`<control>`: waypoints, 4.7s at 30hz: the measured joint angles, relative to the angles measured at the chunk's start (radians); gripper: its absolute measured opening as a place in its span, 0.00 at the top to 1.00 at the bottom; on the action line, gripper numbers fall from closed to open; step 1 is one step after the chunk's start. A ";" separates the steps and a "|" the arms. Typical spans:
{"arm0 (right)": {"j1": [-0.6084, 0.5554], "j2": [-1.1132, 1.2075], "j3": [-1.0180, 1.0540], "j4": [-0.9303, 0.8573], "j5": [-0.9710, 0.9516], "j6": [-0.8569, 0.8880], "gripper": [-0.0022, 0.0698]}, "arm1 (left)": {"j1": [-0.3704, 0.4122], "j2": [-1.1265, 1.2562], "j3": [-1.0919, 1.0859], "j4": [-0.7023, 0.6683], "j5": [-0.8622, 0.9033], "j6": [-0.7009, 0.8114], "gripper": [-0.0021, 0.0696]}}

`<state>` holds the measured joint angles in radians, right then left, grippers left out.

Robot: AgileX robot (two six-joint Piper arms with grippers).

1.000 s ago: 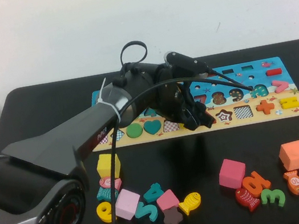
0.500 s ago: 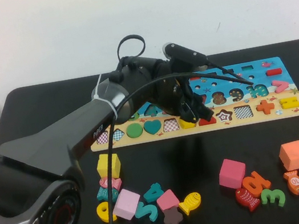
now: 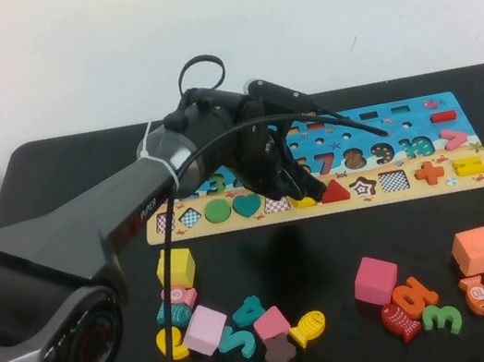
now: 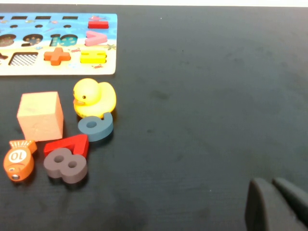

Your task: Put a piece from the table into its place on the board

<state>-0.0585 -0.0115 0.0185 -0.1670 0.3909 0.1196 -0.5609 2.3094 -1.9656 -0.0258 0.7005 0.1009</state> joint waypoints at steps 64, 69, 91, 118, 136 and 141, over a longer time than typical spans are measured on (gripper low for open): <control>0.000 0.000 0.000 0.000 0.000 0.008 0.94 | -0.041 -1.422 0.967 0.113 -0.158 -0.007 0.97; 0.000 0.000 0.000 0.000 0.000 0.008 0.94 | -0.041 -1.671 1.195 0.153 -0.220 -0.013 0.97; 0.000 0.000 0.000 0.002 0.000 0.008 0.94 | 0.193 -2.127 1.424 0.186 -0.091 -0.002 0.97; 0.000 0.000 -0.002 0.002 0.000 0.008 0.94 | 0.385 -2.324 1.978 0.120 -0.363 -0.243 0.97; 0.000 0.000 -0.002 0.002 0.002 0.008 0.94 | 0.479 -2.324 1.978 0.003 -0.367 -0.083 0.97; 0.000 0.000 -0.002 0.002 0.002 0.008 0.94 | 0.477 -2.324 1.978 -0.008 -0.367 -0.081 0.97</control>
<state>-0.0585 -0.0115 0.0169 -0.1652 0.3931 0.1274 -0.0841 -0.0147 0.0127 -0.0334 0.3338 0.0202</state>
